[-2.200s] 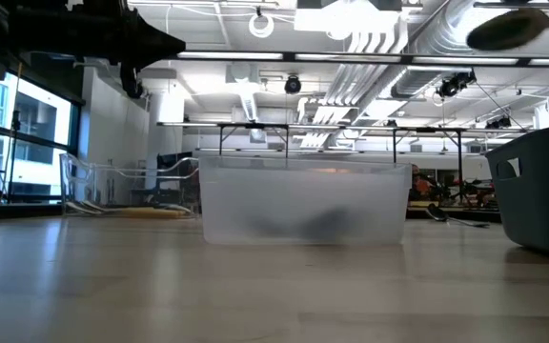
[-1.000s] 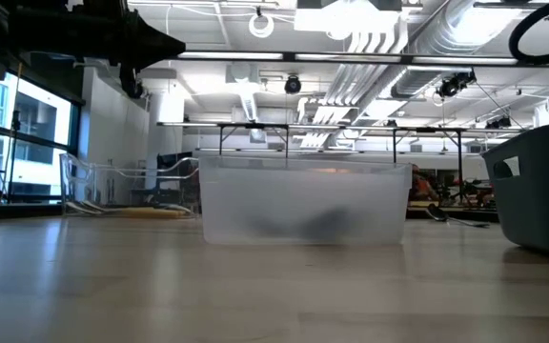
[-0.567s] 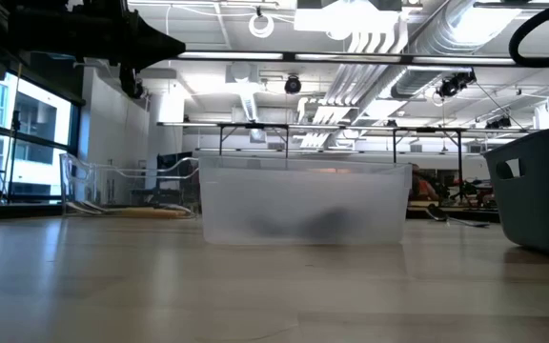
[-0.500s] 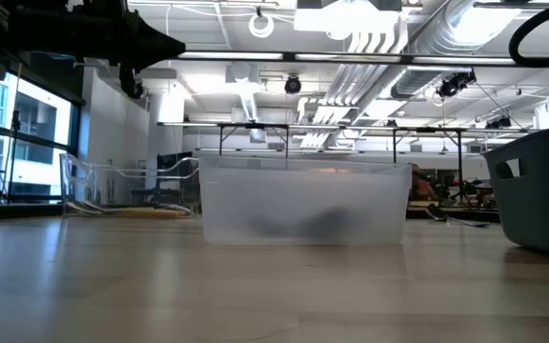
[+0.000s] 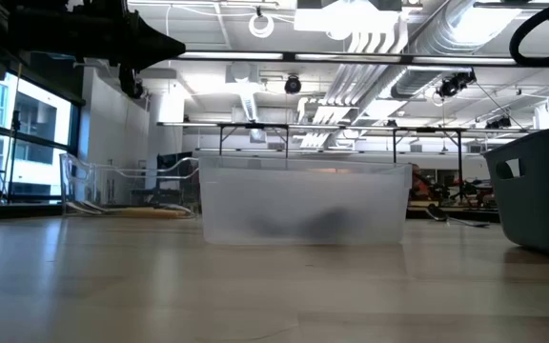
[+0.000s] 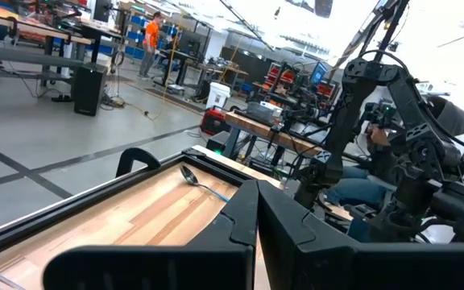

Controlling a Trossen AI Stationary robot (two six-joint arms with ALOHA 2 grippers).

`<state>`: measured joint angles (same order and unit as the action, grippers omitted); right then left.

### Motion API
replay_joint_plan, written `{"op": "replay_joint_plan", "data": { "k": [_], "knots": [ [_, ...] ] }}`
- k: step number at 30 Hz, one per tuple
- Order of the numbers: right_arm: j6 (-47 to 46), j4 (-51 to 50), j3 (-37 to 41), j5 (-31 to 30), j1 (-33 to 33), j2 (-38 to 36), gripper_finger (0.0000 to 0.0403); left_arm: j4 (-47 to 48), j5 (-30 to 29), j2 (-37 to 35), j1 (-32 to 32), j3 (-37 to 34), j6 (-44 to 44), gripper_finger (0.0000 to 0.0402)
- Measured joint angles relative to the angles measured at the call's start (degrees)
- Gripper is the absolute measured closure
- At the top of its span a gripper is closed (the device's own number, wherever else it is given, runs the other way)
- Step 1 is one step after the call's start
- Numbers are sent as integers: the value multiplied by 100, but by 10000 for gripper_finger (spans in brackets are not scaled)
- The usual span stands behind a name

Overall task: Sort silverware by color (type)
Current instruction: Put the light blue spoon into the blue bin, then put the blue spoon into the white transparent bin

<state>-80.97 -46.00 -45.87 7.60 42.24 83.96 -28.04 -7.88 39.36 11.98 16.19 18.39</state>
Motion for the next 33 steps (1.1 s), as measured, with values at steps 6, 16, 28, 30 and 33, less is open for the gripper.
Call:
{"op": "replay_joint_plan", "data": {
  "k": [6,16,28,30,33],
  "knots": [
    [2,-2,0,5,0,0,198,0,0,0,0,0,2,401],
    [43,-13,-19,66,0,-34,189,1,-2,-1,0,0,-2,401],
    [303,-1118,-771,-419,177,-1518,189,2,-2,1,-1,0,-4,401],
    [304,-1128,-893,-739,175,-1901,189,3,-2,1,1,0,-4,401],
    [307,-1157,-1039,-1461,164,-2431,189,3,-2,-1,1,0,-2,401]
  ]
}}
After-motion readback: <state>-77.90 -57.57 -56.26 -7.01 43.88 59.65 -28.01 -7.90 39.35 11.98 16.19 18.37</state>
